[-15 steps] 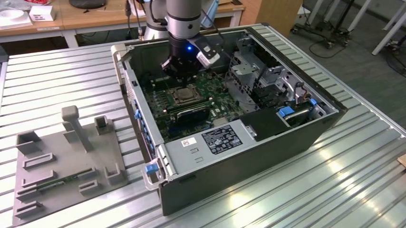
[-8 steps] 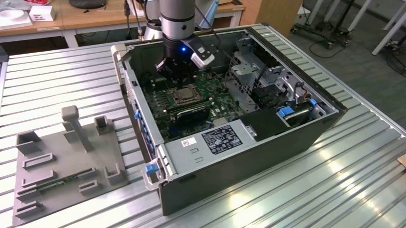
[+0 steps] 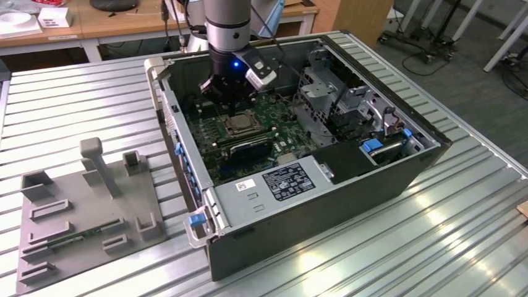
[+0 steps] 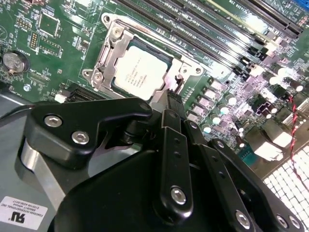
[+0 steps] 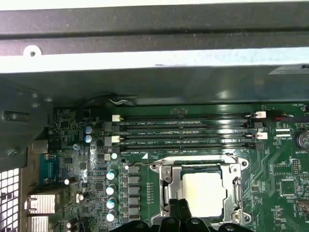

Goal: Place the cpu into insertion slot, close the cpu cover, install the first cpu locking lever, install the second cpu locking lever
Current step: 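Install the first cpu locking lever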

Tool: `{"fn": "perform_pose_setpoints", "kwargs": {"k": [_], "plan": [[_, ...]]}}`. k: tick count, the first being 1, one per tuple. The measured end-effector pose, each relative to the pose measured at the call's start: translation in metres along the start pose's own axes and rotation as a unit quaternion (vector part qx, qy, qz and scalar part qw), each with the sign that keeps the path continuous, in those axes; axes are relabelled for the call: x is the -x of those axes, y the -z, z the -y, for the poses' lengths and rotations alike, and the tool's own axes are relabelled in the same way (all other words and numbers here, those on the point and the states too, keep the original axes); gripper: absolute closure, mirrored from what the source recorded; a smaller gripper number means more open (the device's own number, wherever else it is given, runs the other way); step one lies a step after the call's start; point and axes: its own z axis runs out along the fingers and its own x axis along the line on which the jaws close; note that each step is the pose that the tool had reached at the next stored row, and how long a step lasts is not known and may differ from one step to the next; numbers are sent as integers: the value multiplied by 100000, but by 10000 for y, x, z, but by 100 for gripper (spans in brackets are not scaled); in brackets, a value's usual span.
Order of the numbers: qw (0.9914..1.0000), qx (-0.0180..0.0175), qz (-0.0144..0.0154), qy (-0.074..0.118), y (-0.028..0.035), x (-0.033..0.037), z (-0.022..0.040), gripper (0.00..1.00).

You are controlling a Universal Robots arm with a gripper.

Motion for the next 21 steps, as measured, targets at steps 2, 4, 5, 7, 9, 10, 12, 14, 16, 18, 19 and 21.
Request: {"fn": "perform_pose_setpoints", "kwargs": {"k": [2,4,5,7,9,10,12,14,16,18,19,21], "plan": [[100000,13,15,-1,27,2,-2,89],[100000,3,21,1,67,4,-3,89],[100000,7,33,0,88,5,-4,89],[100000,10,60,3,127,7,-6,89],[100000,9,89,3,151,9,-6,89],[100000,18,101,4,152,9,-7,89],[100000,15,118,-4,153,5,-7,89],[100000,12,166,5,154,-8,-6,89],[100000,14,273,10,155,-43,-5,89],[99999,23,460,14,157,-116,-2,89],[99999,28,546,23,158,-148,-1,89],[99997,33,725,22,161,-217,2,89]]}}
